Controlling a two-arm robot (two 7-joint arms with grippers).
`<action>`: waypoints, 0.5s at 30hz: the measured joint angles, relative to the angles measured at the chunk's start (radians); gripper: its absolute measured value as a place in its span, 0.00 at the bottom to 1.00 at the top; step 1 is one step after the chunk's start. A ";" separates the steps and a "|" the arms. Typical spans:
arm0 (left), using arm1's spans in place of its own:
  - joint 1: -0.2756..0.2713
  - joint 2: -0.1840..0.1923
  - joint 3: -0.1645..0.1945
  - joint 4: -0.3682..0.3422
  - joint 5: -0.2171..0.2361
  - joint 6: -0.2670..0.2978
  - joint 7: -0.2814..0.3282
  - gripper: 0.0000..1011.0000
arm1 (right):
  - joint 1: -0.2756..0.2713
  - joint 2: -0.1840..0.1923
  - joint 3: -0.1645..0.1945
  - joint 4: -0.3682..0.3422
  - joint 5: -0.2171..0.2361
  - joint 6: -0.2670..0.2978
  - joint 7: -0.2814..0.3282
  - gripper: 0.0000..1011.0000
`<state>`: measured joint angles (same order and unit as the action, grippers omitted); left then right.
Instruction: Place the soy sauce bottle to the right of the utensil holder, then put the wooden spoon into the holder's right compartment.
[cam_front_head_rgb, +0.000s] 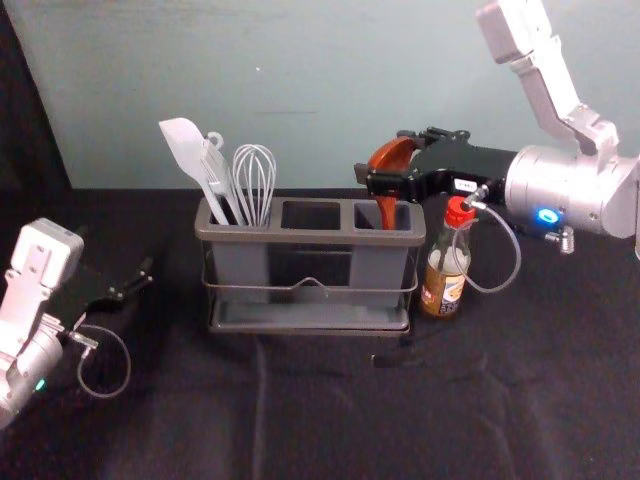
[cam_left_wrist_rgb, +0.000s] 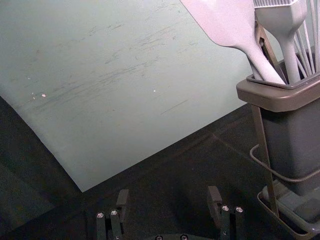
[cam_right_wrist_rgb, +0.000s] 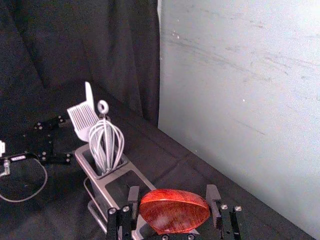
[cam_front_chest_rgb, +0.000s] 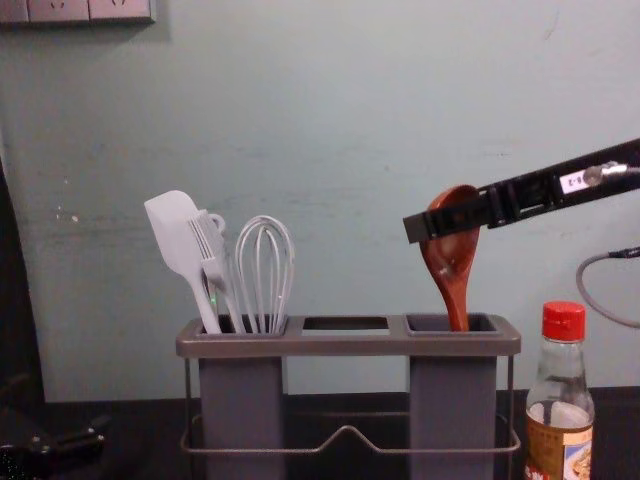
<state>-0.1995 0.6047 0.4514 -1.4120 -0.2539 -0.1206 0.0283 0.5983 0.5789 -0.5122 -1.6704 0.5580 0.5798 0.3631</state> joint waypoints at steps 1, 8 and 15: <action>0.000 0.000 0.000 0.000 0.000 0.000 0.000 1.00 | 0.000 -0.001 -0.001 0.003 -0.001 0.000 0.000 0.82; 0.000 0.000 0.000 0.000 0.000 0.000 0.000 1.00 | 0.000 -0.012 -0.004 0.031 -0.007 0.001 0.007 0.82; 0.000 0.000 0.000 0.000 0.000 0.000 0.000 1.00 | -0.001 -0.022 -0.009 0.045 -0.016 -0.002 0.010 0.82</action>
<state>-0.1995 0.6047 0.4514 -1.4119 -0.2539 -0.1206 0.0283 0.5975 0.5573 -0.5212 -1.6257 0.5425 0.5773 0.3727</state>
